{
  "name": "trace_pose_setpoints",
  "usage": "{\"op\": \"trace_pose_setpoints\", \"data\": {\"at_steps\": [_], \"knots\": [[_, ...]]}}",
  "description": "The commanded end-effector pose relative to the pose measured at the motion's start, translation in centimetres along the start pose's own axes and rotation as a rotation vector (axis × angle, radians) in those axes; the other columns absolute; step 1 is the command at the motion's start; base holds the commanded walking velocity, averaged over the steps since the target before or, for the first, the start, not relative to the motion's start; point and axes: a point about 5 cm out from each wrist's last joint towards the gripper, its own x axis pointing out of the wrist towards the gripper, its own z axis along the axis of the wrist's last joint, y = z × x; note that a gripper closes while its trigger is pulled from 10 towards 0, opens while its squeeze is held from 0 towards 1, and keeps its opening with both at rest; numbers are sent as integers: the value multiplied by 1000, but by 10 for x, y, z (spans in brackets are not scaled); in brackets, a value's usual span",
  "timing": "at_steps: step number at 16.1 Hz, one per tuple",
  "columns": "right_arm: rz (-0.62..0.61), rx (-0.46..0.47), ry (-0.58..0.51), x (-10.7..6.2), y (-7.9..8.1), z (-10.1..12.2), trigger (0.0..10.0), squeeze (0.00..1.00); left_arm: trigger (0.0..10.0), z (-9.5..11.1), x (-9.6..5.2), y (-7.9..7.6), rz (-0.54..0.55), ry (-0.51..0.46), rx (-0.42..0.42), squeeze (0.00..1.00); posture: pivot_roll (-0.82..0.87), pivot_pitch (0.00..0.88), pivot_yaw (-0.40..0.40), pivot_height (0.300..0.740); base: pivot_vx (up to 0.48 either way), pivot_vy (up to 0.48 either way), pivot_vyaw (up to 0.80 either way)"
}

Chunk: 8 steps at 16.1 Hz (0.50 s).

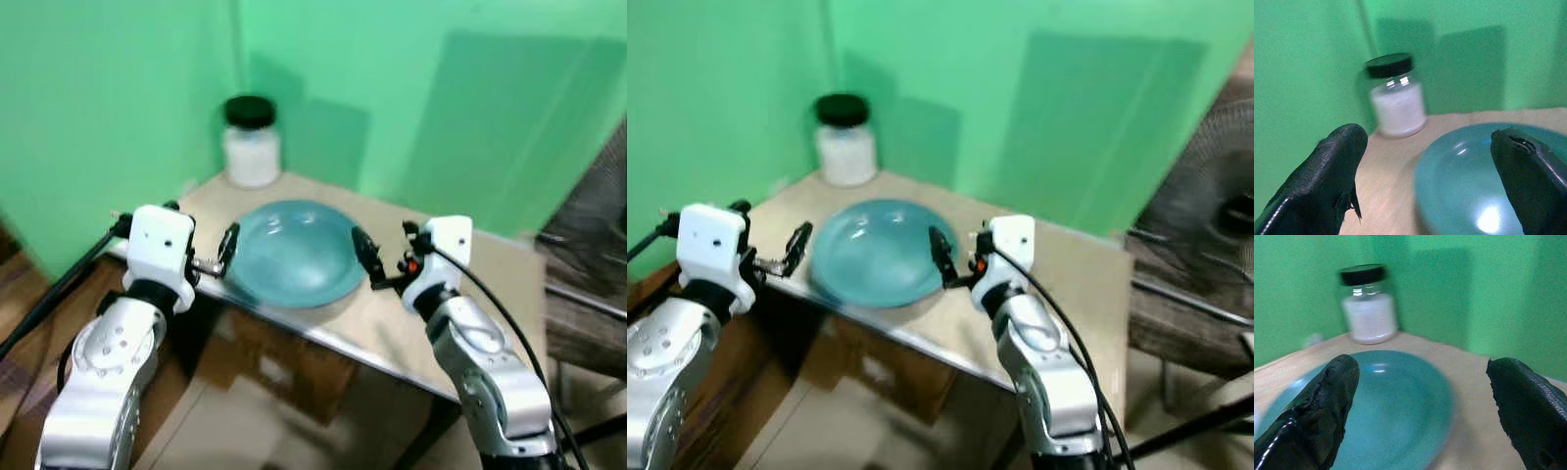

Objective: Setting the table

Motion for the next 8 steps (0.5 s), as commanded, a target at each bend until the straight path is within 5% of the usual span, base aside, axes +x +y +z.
{"op": "trace_pose_setpoints", "data": {"at_steps": [1, 2, 4, 8], "knots": [[-32, 15, 9, -3, -10, 0, 10000, 0, 10000, 2, 2, -6, -29, -6, 1, 0, 27, 11, -22, 740, 360, 0, 0], [-18, 44, 3, -3, -9, 2, 10000, 1000, 10000, 0, 3, -5, -36, 2, 9, 0, 25, 11, -20, 740, 360, 0, 0], [9, 115, -31, 0, -10, 8, 10000, 1000, 10000, -10, 7, -2, -83, 45, 52, 0, 24, 16, -25, 740, 152, 0, 0], [22, 104, -2, 17, -17, 12, 10000, 1000, 10000, -29, 23, 9, -163, 148, 168, 0, 9, 19, -19, 740, 0, 0, 0]]}}
